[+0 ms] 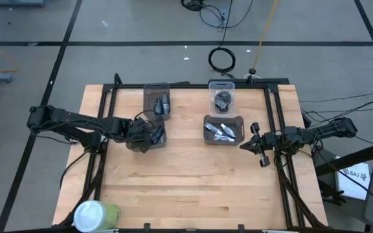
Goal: Pick & Place Travel size toiletries
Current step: Put the dark blue shave cream into the bottom left black bin, then return to Home Position
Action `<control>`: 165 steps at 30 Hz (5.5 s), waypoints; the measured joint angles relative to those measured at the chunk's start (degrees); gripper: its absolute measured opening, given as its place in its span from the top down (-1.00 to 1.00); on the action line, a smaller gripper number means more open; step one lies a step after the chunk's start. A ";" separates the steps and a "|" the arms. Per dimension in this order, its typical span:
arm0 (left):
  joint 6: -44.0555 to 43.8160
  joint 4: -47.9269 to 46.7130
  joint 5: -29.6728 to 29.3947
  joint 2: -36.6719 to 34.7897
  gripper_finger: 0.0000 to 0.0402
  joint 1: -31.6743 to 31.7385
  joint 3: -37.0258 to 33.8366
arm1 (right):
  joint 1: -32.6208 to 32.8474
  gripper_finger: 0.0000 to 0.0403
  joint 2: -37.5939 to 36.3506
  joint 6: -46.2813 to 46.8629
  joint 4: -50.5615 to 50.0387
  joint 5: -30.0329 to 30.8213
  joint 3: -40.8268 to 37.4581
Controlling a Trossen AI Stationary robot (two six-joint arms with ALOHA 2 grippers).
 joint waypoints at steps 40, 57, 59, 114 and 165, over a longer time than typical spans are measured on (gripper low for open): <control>35.67 4.59 7.26 -53.34 -0.06 -3.43 9.85 | -0.02 1.00 0.01 -0.01 -0.02 0.00 -0.01; 44.79 31.18 13.56 -68.94 -0.07 -3.45 -21.52 | -0.02 1.00 -0.01 -0.02 0.00 0.00 0.00; 44.88 34.54 15.21 -69.09 -0.07 -3.45 -23.52 | -0.02 1.00 -0.01 -0.01 0.00 0.00 0.00; 46.10 47.54 14.53 -69.01 -0.07 -3.45 -39.56 | -0.07 1.00 0.01 0.00 0.00 0.00 0.00; 45.98 47.67 14.46 -69.01 -0.07 -3.45 -39.56 | -0.06 1.00 0.01 -0.01 0.00 0.01 0.00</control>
